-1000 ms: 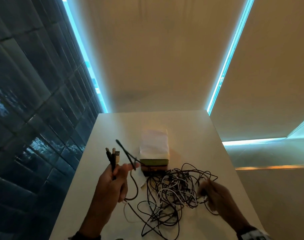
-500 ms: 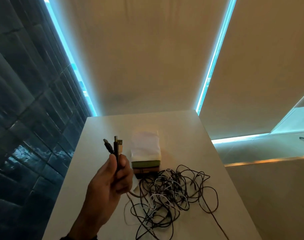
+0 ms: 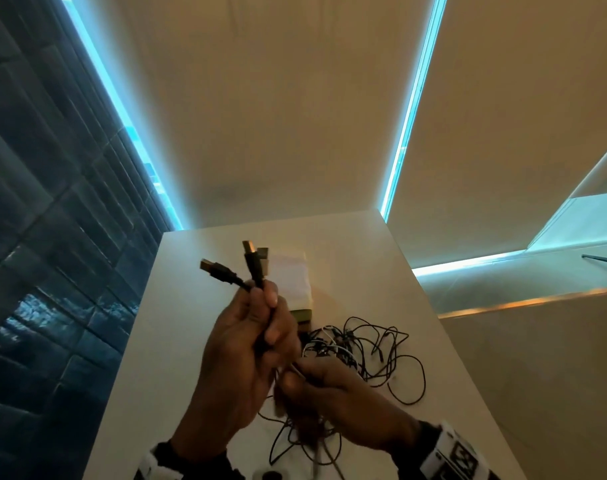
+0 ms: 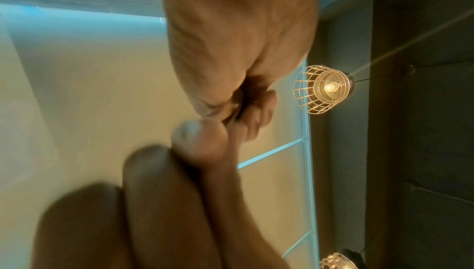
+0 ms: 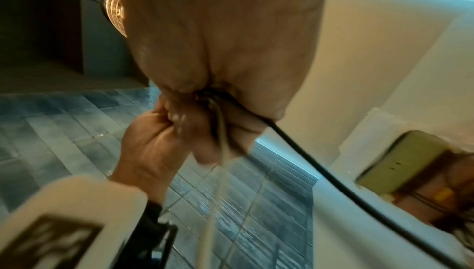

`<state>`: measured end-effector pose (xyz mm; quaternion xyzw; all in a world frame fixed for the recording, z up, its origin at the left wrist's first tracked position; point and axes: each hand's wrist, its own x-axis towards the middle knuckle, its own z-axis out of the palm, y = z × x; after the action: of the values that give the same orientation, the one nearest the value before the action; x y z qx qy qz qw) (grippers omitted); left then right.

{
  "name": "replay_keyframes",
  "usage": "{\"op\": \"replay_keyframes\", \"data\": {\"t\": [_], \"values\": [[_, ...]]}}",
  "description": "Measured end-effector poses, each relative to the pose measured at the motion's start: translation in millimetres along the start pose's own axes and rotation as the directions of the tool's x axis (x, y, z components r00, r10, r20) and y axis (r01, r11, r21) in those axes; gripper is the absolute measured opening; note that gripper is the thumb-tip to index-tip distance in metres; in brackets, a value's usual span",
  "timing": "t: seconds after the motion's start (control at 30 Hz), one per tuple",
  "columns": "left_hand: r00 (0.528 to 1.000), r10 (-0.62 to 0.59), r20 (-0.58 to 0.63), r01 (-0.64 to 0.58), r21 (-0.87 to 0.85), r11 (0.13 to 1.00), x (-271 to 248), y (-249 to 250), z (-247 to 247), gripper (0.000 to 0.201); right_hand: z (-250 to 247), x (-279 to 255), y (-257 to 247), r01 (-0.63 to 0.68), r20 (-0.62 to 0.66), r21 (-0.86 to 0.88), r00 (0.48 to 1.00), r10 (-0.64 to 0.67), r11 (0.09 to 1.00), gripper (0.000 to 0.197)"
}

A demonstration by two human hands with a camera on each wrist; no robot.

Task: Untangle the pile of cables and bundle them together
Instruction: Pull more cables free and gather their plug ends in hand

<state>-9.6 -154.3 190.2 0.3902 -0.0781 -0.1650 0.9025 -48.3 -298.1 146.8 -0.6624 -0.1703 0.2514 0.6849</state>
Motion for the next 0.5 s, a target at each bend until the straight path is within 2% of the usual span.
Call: {"op": "replay_keyframes", "data": {"t": [0.07, 0.13, 0.2, 0.27, 0.4, 0.47, 0.5], "values": [[0.994, 0.058, -0.093, -0.056, 0.02, 0.998, 3.4, 6.9, -11.9, 0.027, -5.2, -10.1, 10.0, 0.009, -0.01, 0.009, 1.0, -0.009, 1.0, 0.031], [0.978, 0.103, -0.182, -0.093, 0.062, 0.994, 6.0, 15.1, -25.2, 0.03, -17.4, -27.9, 26.1, -0.036, -0.033, 0.047, 0.999, 0.037, 0.998, 0.04], [0.958, 0.141, -0.25, -0.122, 0.091, 0.988, 6.6, 24.2, -41.1, 0.03, -37.2, -49.0, 44.6, -0.128, -0.092, 0.132, 0.986, 0.141, 0.983, 0.049], [0.935, 0.181, -0.306, -0.152, 0.115, 0.982, 6.0, 33.1, -58.6, 0.029, -55.9, -74.5, 64.1, -0.219, -0.18, 0.13, 0.954, 0.24, 0.967, 0.053], [0.884, 0.22, -0.412, -0.165, 0.165, 0.972, 8.0, 31.4, -96.7, 0.032, -75.0, -123.3, 90.3, -0.422, -0.404, 0.073, 0.816, 0.414, 0.904, 0.072], [0.865, 0.192, -0.463, -0.136, 0.152, 0.979, 9.7, 18.4, -111.6, 0.034, -81.1, -138.5, 98.9, -0.528, -0.548, 0.062, 0.692, 0.471, 0.847, 0.075], [0.858, 0.177, -0.483, -0.122, 0.143, 0.982, 10.3, 11.1, -117.2, 0.034, -83.4, -146.9, 107.8, -0.569, -0.635, 0.022, 0.627, 0.451, 0.822, 0.073]]}}
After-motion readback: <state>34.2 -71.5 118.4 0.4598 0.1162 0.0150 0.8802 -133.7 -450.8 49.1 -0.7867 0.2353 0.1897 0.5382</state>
